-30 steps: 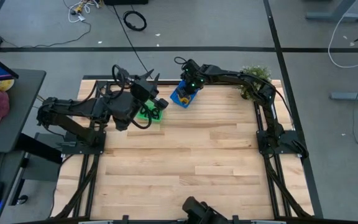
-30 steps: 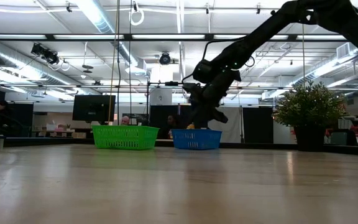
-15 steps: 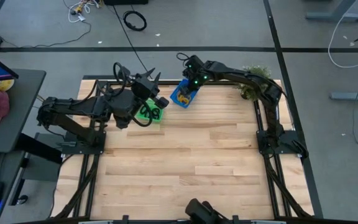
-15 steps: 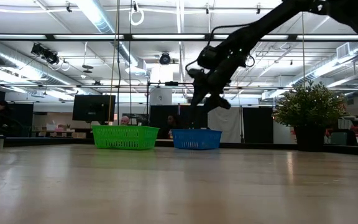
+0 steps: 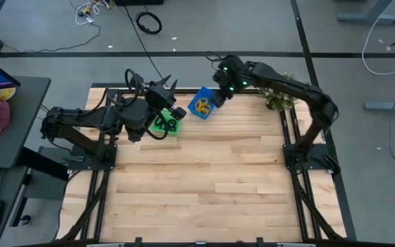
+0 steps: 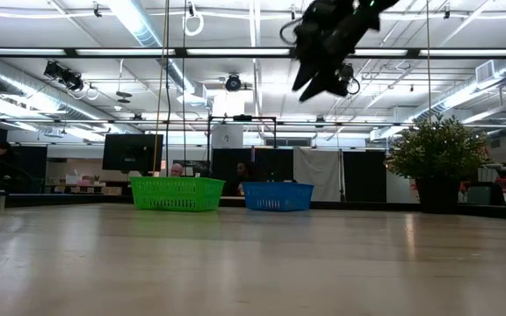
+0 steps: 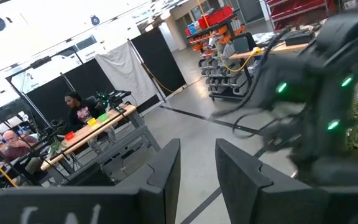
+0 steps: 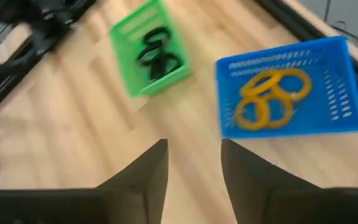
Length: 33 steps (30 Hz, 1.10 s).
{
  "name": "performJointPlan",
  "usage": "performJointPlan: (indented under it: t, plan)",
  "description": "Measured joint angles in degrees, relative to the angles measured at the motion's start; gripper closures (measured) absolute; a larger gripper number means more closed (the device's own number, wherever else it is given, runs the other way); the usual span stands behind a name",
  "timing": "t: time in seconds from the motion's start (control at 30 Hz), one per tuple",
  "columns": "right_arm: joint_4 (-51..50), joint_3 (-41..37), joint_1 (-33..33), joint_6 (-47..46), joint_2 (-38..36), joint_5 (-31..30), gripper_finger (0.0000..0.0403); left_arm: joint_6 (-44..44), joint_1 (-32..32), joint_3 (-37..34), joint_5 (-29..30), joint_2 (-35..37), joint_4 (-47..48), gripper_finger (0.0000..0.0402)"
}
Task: Sort spring keychains into baskets
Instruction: Return to Home Position
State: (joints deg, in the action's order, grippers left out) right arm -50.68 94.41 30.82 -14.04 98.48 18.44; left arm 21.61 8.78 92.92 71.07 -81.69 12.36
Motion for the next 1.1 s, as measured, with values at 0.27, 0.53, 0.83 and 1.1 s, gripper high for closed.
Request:
performJointPlan:
  t: [0.27,0.53,0.83,1.1]
  plan:
    - [-9.2,0.0,-9.6,-1.0,-13.0,-2.2,0.0288,0.0,0.0,0.0,0.0,0.0,0.0,0.0296]
    - [-2.0,0.0,-17.5,4.6,-21.2,-3.5,0.0318,-0.8,-0.5,0.0,-5.2,0.0,0.0,0.0296]
    - [-1.9,0.0,-17.6,9.2,-24.4,-4.2,0.0392,-13.4,-6.1,0.0,-41.8,1.2,12.3,0.0336]
    - [-4.2,0.0,-17.6,10.6,-25.8,-4.0,0.04,-20.9,-11.8,-13.2,-65.0,7.3,-5.7,0.0395]
